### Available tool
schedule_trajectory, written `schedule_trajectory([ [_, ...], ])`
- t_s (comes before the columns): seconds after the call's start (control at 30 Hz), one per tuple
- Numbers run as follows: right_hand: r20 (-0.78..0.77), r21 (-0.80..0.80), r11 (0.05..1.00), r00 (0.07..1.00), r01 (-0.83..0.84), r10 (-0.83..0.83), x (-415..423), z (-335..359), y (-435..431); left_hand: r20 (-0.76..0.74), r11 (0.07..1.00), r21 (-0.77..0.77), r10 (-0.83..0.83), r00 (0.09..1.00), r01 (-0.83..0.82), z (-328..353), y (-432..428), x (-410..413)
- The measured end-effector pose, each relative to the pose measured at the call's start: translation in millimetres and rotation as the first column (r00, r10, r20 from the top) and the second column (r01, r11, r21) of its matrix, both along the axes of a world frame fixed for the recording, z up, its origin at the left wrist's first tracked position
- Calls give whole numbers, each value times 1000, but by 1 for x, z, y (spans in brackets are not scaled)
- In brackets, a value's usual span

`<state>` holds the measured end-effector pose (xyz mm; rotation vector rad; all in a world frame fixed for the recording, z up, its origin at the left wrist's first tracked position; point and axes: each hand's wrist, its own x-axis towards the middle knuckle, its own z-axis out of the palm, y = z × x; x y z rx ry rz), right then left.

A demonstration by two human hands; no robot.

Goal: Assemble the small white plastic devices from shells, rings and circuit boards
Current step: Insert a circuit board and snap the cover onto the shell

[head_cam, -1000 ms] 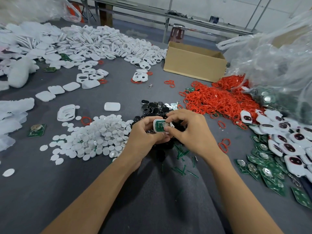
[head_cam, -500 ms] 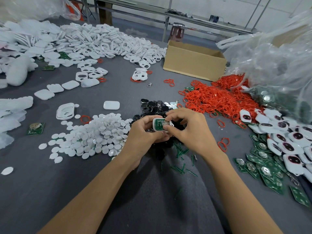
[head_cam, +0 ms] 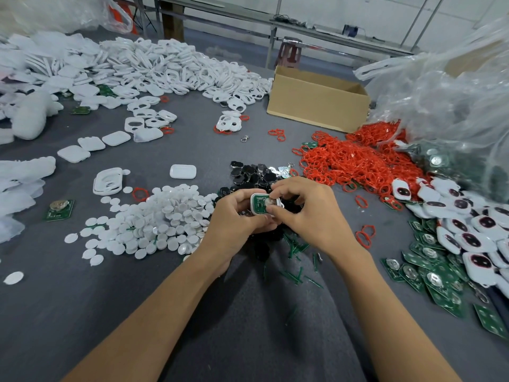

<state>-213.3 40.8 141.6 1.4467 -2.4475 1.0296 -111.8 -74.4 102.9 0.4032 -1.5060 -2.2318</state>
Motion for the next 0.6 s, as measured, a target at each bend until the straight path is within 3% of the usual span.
schedule_trajectory([
  [0.27, 19, -19, 1000, 1000, 9, -9, 3, 2, 2, -7, 1000, 29, 8, 1000, -8, 2, 1, 1],
  [0.43, 31, -166, 986, 1000, 6, -1, 12, 13, -2, 14, 997, 79, 9, 1000, -10, 6, 4, 2],
  [0.6, 100, -254, 967, 993, -29, 57, 30, 33, -39, 39, 997, -83, 2, 999, 2, 8, 7, 3],
])
